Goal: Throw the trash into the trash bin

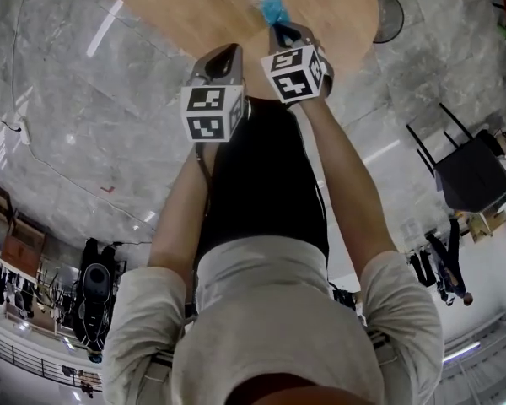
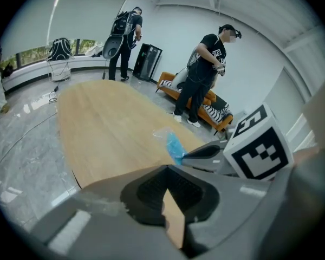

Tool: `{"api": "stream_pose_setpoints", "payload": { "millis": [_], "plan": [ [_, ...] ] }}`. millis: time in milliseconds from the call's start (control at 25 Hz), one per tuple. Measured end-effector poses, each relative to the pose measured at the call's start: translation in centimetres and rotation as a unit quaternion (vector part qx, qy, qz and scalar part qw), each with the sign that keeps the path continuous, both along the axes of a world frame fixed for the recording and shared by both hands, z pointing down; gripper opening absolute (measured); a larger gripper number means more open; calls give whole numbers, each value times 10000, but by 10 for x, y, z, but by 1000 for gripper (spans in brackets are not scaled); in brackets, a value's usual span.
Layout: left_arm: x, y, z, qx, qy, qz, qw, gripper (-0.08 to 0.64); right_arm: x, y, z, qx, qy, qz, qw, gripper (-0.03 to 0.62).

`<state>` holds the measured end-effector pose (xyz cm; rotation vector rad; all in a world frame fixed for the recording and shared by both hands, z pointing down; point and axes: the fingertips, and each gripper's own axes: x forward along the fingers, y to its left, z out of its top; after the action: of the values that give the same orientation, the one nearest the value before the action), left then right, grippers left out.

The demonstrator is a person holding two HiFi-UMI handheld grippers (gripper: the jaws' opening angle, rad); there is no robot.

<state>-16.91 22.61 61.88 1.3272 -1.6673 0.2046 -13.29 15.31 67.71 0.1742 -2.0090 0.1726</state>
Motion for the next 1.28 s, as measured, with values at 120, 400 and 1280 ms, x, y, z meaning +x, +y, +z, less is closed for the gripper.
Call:
{"api": "stream_pose_setpoints", "payload": {
  "millis": [120,400,1280],
  "plan": [
    [-6,-10,-30,100,-76,-15,9999,18,-1,-4,-43,-193,-297,489,9982,12],
    [-7,-39,-101,489,-194,12,9986,18,-6,-23,-152,-42,-1028,1035,9893,12],
    [104,-153,-268,1739,-241,1867,9666,17,118,-93,-351,1013,-1789,3068,9293,12]
  ]
}}
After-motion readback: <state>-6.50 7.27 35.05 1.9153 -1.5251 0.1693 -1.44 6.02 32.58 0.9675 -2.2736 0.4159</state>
